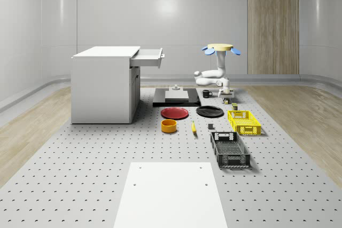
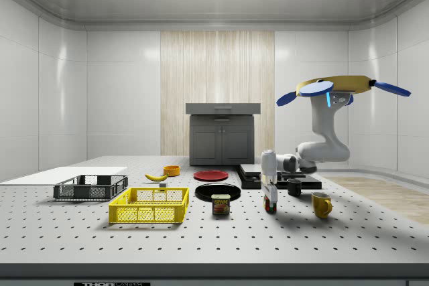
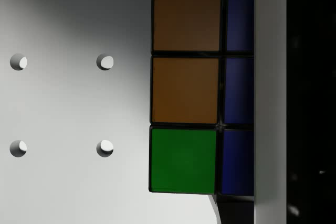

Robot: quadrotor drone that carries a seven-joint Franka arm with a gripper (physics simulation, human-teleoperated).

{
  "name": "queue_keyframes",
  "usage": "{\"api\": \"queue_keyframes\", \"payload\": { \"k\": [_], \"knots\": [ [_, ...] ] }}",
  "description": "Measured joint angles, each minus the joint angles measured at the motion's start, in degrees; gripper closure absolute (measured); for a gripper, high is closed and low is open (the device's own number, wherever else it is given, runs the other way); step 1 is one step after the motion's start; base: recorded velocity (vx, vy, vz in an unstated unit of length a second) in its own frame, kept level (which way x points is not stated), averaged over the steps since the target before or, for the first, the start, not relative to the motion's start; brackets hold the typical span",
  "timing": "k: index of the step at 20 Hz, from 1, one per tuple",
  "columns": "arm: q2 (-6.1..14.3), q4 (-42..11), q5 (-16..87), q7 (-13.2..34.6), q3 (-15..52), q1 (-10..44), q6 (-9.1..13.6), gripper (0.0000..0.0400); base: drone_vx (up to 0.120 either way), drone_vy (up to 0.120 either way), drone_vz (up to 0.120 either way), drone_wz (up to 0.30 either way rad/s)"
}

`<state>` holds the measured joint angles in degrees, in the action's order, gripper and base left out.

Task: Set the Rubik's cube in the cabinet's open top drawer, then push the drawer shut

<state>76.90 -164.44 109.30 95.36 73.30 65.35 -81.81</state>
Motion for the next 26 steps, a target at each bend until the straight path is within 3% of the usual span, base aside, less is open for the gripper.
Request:
{"api": "queue_keyframes", "payload": {
  "k": [6,15,26],
  "knots": [
    [0.4,-0.6,-4.7,0.8,4.6,0.7,0.8,0.0078,0.0,0.0,0.1,0.0],
    [2.1,-0.6,-7.6,1.5,7.1,1.3,-0.2,0.0079,0.0,-0.04,0.12,0.0],
    [4.4,-0.6,-8.8,1.8,7.8,1.7,-2.3,0.008,0.0,-0.12,0.12,0.0]
  ]
}}
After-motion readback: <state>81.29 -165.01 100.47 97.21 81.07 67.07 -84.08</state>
